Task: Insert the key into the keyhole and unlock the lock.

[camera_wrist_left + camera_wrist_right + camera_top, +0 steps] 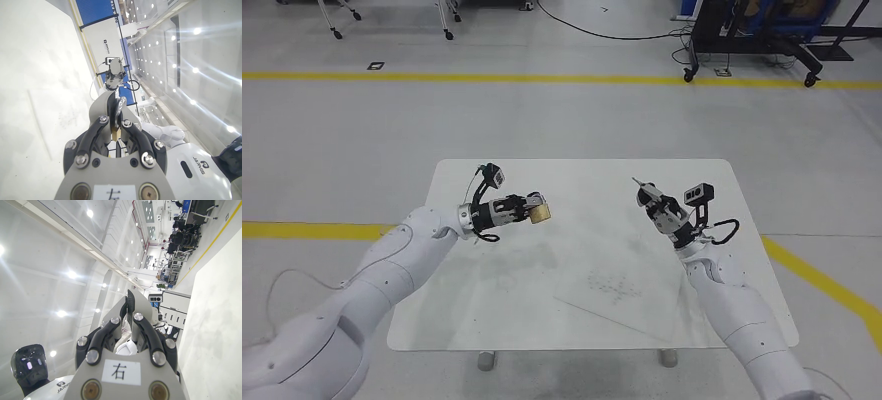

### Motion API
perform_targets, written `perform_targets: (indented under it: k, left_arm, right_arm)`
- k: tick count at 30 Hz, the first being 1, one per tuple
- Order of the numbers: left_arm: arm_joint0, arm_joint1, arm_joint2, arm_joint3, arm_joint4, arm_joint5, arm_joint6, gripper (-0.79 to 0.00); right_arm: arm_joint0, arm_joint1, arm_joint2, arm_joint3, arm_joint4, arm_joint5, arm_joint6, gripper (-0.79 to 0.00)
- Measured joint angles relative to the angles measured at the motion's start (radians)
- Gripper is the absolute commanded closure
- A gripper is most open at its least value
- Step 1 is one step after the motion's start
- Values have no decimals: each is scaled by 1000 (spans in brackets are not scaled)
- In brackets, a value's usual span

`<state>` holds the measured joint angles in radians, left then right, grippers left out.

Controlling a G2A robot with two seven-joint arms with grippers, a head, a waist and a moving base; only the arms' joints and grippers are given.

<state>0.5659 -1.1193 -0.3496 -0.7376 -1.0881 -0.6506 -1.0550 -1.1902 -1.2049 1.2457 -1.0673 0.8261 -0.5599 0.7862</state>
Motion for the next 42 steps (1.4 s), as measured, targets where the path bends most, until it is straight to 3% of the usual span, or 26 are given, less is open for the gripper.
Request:
perform_targets:
  k: [6, 12, 18, 26, 35, 42]
  left_arm:
    - [17, 0, -1, -3, 9, 21, 29, 0]
    - [77, -7, -35, -66, -33, 266, 188, 0]
    - [36, -40, -68, -124, -46, 466, 318, 0]
    - [21, -86, -93, -94, -35, 460, 332, 0]
    - [25, -85, -92, -93, -31, 462, 336, 0]
    - [97, -65, -128, -157, 91, 439, 434, 0]
  right_arm:
    - [0, 0, 0, 0, 0, 0, 1, 0]
    - [-4, -2, -31, -44, -78, 85, -25, 0]
    - [-26, 2, -40, -80, -165, 186, -57, 0]
    - [-73, 18, 3, -154, -250, 300, -115, 0]
    - [-79, 19, 21, -205, -213, 312, -107, 0]
    - [-86, 12, -22, -256, -200, 356, -101, 0]
